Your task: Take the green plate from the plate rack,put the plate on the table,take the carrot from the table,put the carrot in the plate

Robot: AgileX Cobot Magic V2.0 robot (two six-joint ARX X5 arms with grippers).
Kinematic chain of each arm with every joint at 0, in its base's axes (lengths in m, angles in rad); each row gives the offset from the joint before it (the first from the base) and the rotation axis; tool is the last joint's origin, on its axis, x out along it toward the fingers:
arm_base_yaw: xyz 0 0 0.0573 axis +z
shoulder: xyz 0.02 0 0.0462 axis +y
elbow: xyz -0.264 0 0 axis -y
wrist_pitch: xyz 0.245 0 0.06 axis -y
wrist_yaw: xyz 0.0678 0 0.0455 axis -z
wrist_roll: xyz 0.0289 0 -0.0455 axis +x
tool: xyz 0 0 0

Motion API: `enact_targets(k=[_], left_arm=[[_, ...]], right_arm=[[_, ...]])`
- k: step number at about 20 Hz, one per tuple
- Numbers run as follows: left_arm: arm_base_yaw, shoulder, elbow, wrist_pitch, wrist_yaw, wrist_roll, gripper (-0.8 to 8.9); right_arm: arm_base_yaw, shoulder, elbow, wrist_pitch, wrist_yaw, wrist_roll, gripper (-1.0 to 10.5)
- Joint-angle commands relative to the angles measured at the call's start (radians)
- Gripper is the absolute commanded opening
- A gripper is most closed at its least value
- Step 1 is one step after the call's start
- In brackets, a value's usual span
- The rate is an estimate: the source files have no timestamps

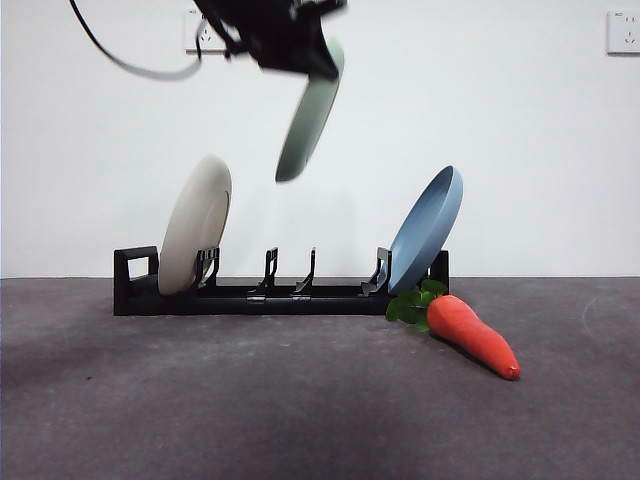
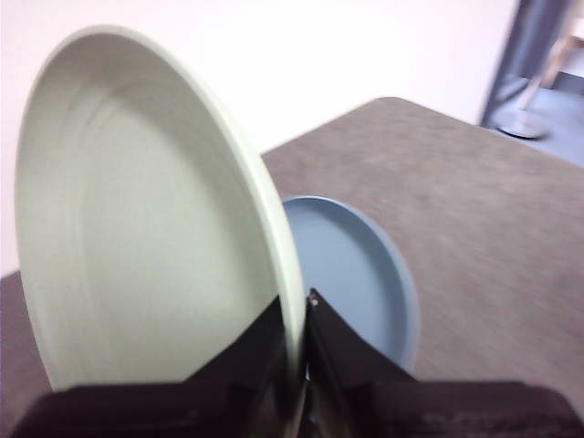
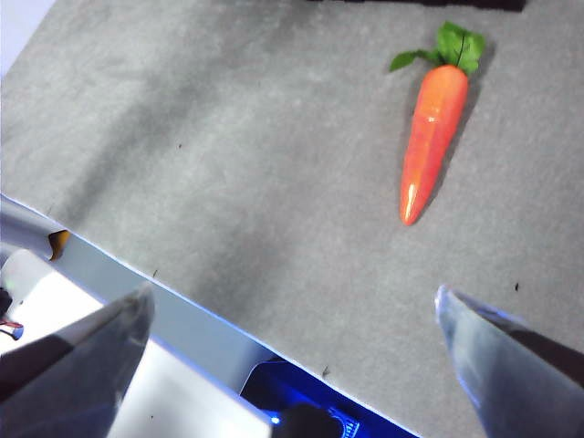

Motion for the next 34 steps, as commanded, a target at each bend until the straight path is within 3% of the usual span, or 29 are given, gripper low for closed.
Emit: enact_targets(k=[1, 3, 8, 11, 13, 16, 19, 23, 26, 30, 31, 34], left_arm=[[-0.026, -0.079, 0.003, -0.129, 0.030, 0.024, -0.07], [-0.052, -0.155, 0.003, -0.275, 0.016, 0.069, -0.07], [-0.216, -0.251, 0.002, -0.679, -0.287, 0.200, -0.06], [-0.307, -0.251, -0.056, -0.771, -0.369, 0.198, -0.06], [-0.373, -0.251, -0.157, -0.732, -0.444, 0.194, -0.06], [-0.448, -0.247, -0.358, -0.549, -0.560, 0.201, -0.06], [-0.494, -0.221, -0.556, -0.359, -0.611, 0.275, -0.06], [-0.508, -0.156, -0.707, -0.170, -0.609, 0.360, -0.06], [-0.508, -0.098, -0.719, -0.094, -0.595, 0.359, -0.07], [-0.507, -0.028, -0.719, -0.111, -0.458, 0.292, 0.02], [-0.508, -0.028, -0.719, -0.116, -0.446, 0.274, 0.28], [-0.511, -0.035, -0.716, -0.114, -0.446, 0.250, 2.57]], right_arm=[[0.002, -0.002, 0.002, 0.006, 0.003, 0.003, 6.3], [0.002, -0.002, 0.002, 0.006, 0.003, 0.002, 6.3], [0.002, -0.002, 0.002, 0.039, 0.003, 0.002, 6.3], [0.002, -0.002, 0.002, 0.052, 0.003, 0.002, 6.3], [0.002, 0.000, 0.002, 0.052, 0.003, 0.002, 6.3], [0.002, 0.005, 0.002, 0.054, 0.003, 0.002, 6.3], [0.002, 0.011, 0.002, 0.055, 0.003, 0.003, 6.3], [0.002, 0.026, 0.002, 0.064, 0.001, 0.002, 6.3], [0.002, 0.057, 0.002, 0.079, 0.003, 0.002, 6.3], [0.002, 0.131, 0.002, 0.123, 0.006, 0.003, 6.3], [0.002, 0.154, 0.002, 0.138, 0.006, 0.003, 6.3], [0.002, 0.227, 0.002, 0.194, 0.007, 0.003, 6.3]])
